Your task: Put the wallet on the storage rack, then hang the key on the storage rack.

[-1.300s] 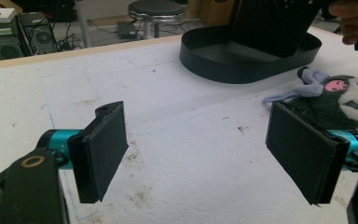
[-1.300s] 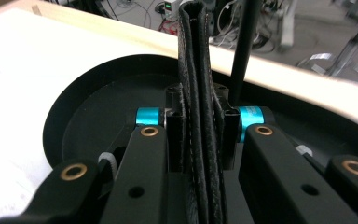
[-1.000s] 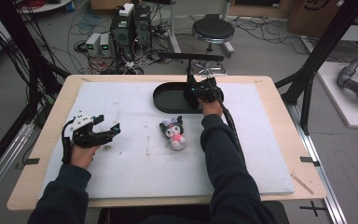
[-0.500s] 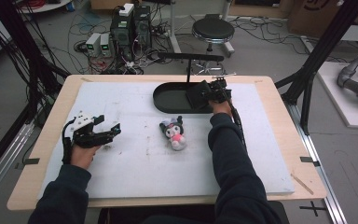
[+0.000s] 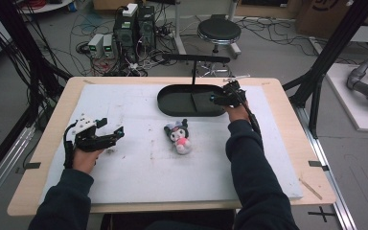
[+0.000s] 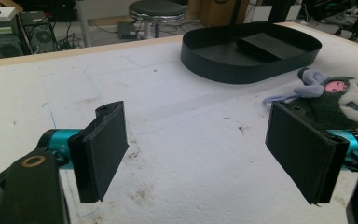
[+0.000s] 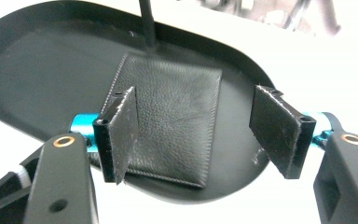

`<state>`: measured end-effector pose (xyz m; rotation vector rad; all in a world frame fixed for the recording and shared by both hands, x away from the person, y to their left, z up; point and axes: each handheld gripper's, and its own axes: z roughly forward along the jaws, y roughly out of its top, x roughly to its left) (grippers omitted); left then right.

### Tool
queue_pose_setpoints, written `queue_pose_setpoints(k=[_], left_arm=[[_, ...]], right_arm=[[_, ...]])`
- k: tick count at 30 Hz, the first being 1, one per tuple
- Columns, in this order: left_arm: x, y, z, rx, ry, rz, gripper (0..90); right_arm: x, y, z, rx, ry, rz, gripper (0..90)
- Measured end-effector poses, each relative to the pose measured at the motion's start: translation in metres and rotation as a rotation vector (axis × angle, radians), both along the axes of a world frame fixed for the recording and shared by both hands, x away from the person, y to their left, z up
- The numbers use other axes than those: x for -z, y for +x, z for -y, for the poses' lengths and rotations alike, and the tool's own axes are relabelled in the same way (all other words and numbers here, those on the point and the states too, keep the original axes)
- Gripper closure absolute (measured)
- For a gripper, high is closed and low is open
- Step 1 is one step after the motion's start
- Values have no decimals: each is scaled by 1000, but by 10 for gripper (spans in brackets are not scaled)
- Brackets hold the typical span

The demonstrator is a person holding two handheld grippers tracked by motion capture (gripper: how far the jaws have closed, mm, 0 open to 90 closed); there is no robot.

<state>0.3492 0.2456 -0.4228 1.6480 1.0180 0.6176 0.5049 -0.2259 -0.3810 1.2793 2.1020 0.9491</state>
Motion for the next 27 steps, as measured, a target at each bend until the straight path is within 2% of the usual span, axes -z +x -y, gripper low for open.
queue_pose_setpoints(k=[1,2,3,4,6,8,9,12,14,18,20,21,27], left_arm=[[0,0,0,-1,0,-3,206],[0,0,0,-3,0,-3,206],[0,0,0,-4,4,-3,206],[0,0,0,-6,1,0,206],[-1,0,0,-6,5,0,206],[-1,-1,-1,-9,1,1,206],[-1,-1,-1,-8,0,3,206],[-2,-2,-1,-10,2,6,206],[-2,-3,-1,-12,3,8,206],[-4,-4,-1,-19,1,19,206],[-4,-4,-1,-20,9,22,206],[-4,-4,-1,-22,9,22,206],[-4,-4,-1,-21,4,22,206]], right_arm=[[-4,-9,6,-16,-32,17,318],[-7,-12,10,-31,-27,-1,296],[-12,-19,18,-56,10,-35,284],[-16,-27,23,-70,31,-42,284],[-20,-47,32,-97,19,21,278],[-22,-66,41,-120,28,43,268],[-22,-74,45,-123,20,37,265],[-18,-99,53,-141,-5,105,266],[-13,-111,58,-139,-16,129,266],[0,-125,66,-111,-4,139,256],[5,-126,67,-102,6,120,220],[5,-125,69,-105,14,106,217],[5,-126,65,-99,11,114,217]])
